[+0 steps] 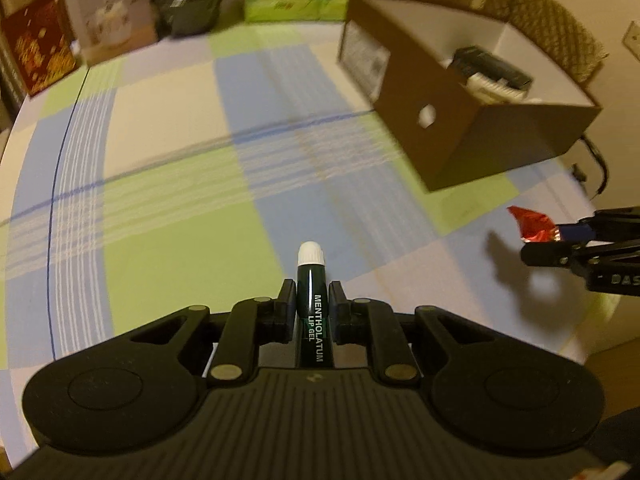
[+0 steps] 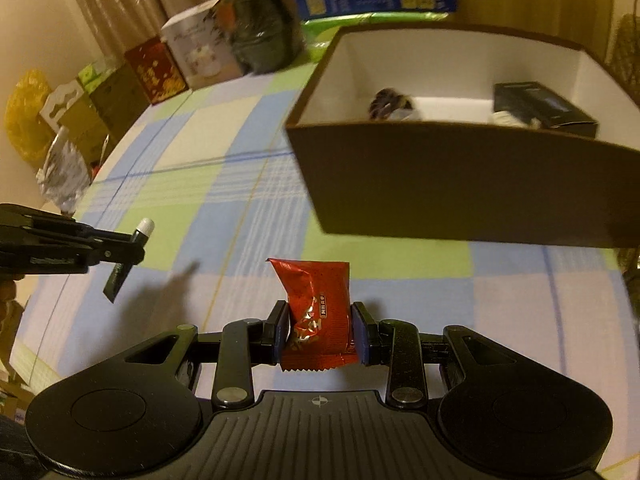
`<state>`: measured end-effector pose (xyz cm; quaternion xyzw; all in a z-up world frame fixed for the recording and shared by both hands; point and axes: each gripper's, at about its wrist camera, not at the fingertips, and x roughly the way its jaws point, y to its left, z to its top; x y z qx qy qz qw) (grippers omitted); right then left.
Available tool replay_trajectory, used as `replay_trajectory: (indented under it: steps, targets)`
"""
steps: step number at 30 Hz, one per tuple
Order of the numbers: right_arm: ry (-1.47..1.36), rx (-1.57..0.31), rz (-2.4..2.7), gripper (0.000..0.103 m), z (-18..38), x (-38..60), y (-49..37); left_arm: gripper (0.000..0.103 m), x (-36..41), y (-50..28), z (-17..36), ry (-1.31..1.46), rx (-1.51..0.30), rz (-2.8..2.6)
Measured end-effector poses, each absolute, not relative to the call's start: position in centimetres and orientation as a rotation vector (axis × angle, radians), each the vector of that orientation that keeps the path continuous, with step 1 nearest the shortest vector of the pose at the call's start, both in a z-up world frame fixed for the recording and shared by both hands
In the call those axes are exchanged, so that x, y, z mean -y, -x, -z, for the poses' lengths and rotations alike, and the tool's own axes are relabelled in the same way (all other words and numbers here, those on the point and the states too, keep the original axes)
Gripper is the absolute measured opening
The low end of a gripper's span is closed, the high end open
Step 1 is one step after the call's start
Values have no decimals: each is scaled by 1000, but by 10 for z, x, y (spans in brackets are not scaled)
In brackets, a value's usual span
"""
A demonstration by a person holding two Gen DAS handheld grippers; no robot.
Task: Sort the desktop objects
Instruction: 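Carry lip gel in left tool and candy in right tool into brown box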
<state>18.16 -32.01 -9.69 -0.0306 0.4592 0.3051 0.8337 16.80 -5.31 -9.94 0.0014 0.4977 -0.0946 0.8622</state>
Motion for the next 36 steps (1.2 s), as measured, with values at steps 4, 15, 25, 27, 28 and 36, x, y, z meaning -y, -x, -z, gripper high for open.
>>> replay_trajectory:
  steps: [4, 15, 25, 27, 28, 36]
  targets:
    - [42, -944, -645, 30, 83, 338, -186, 13, 75, -169, 78, -12, -991, 233]
    - [23, -869, -657, 30, 51, 372, -204, 13, 128, -180, 31, -18, -862, 316]
    - [23, -798, -672, 30, 31, 394, -230, 13, 166, -200, 11, -22, -792, 349]
    - [24, -784, -676, 30, 28, 396, -237, 13, 173, -207, 8, -26, -783, 352]
    - [24, -777, -680, 30, 27, 396, -241, 13, 177, -210, 6, -28, -778, 352]
    - [23, -748, -686, 30, 23, 395, -283, 13, 198, -241, 2, -33, -762, 357]
